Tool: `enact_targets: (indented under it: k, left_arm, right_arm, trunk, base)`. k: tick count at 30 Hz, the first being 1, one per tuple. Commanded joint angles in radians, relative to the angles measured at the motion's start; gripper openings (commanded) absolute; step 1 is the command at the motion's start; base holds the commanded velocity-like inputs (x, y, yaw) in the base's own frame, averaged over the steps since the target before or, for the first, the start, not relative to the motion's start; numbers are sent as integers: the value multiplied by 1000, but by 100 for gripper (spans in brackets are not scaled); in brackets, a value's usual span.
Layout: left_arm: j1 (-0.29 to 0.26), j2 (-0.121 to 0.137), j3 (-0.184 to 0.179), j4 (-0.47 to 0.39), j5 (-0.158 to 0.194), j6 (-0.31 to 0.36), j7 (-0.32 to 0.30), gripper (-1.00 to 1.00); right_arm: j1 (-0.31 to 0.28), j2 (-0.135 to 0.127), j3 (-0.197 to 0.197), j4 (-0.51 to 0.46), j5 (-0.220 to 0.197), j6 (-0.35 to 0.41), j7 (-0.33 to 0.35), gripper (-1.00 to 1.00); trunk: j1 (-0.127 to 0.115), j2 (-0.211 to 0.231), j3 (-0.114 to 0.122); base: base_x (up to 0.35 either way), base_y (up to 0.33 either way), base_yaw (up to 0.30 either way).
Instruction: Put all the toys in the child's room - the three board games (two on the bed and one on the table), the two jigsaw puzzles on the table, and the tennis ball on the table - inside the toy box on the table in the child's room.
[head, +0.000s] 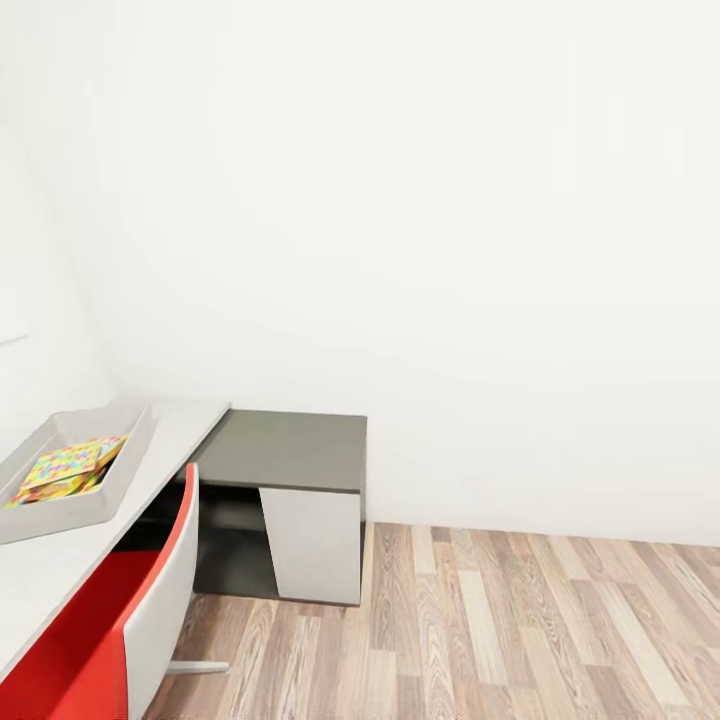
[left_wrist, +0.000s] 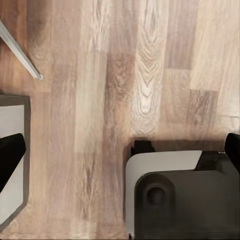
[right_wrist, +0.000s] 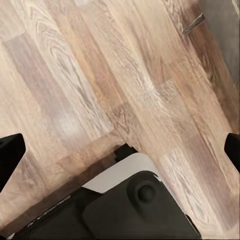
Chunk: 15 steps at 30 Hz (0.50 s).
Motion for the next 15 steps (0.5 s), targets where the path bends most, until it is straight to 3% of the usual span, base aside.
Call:
enact_targets:
  k: [1, 5, 7, 11, 15]
  left_arm:
    - [20, 1, -6, 1, 5, -12, -3, 100]
    - [95, 7, -8, 2, 2, -43, -2, 100]
    - [157, 9, -8, 4, 2, -50, -2, 100]
    - [229, 9, -8, 6, 2, -55, -2, 100]
    - [248, 8, -6, 6, 2, -57, -2, 100]
  right_arm:
    - [-1, 2, 9, 45, -7, -32, -6, 100]
    - [0, 9, 11, 205, -9, -143, -4, 100]
    - [1, 18, 11, 284, -10, -200, 36, 100]
    - [31, 17, 11, 324, -8, -230, 171, 100]
    - [73, 9, 11, 330, -6, -235, 218, 100]
  trunk:
    - [1, -2, -4]
    - [1, -2, -10]
    - [1, -2, -14]
    - [1, -2, -20]
    - [1, -2, -27]
  base:
    - [0, 0, 0]
    - [0, 0, 0]
    - [0, 0, 0]
    - [0, 0, 0]
    - [0, 0, 0]
